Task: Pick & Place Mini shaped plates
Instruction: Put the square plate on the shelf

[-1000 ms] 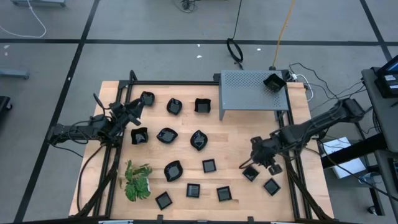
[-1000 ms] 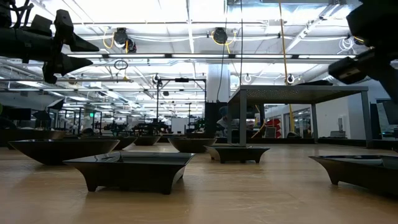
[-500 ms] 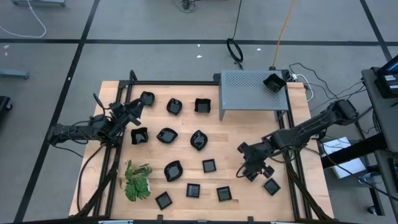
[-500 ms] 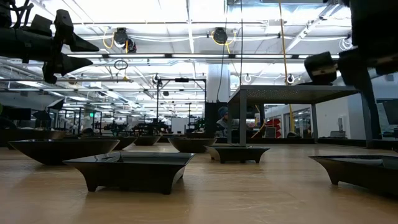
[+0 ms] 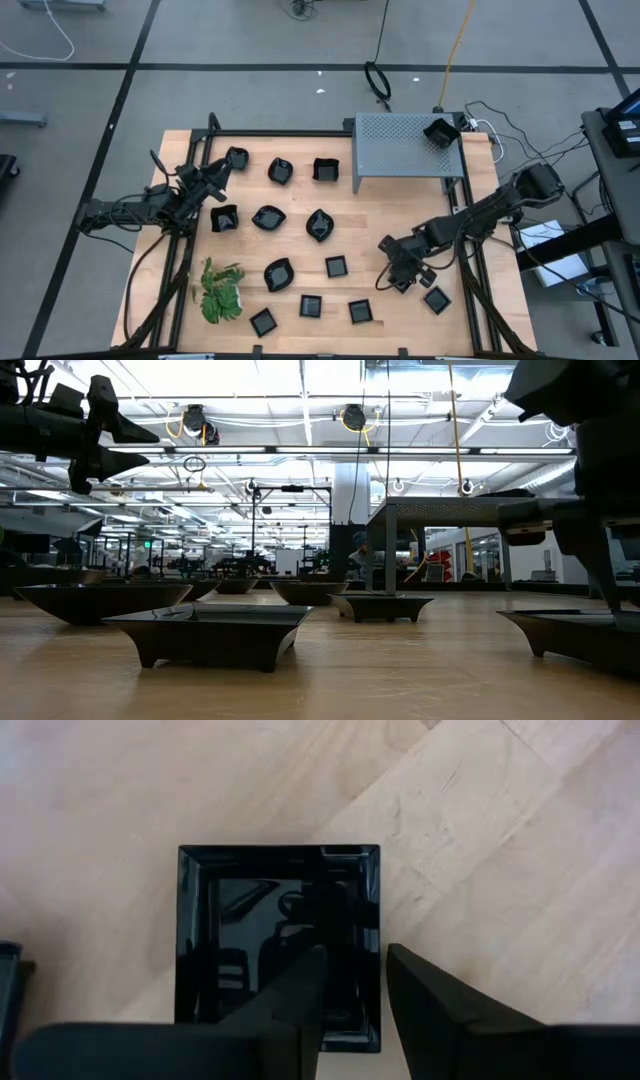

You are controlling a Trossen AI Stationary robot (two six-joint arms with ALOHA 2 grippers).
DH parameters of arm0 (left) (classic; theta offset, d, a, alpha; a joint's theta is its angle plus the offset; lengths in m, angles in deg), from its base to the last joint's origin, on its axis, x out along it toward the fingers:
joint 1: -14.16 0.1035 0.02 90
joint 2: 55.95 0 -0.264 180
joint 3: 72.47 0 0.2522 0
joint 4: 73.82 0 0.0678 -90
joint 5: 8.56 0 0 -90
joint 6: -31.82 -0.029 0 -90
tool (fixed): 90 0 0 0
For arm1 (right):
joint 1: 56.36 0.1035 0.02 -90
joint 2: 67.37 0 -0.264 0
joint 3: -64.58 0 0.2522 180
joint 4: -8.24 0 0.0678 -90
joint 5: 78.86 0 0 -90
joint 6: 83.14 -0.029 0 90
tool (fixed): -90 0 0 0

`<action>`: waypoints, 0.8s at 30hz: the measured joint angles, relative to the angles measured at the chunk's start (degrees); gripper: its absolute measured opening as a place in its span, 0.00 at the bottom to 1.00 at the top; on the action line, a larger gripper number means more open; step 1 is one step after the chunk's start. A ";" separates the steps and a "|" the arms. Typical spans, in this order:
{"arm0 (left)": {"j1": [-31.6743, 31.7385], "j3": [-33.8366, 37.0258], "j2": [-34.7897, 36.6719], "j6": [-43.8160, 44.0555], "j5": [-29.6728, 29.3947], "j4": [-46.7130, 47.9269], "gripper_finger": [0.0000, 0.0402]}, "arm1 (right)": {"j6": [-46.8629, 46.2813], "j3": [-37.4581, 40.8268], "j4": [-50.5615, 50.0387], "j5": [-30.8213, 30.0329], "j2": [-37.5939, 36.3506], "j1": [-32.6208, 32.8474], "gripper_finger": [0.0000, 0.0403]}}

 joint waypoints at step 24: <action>0.00 -0.02 -0.01 0.00 0.00 -0.01 0.57 | -22.85 -2.13 4.97 -13.12 -17.78 -4.37 0.00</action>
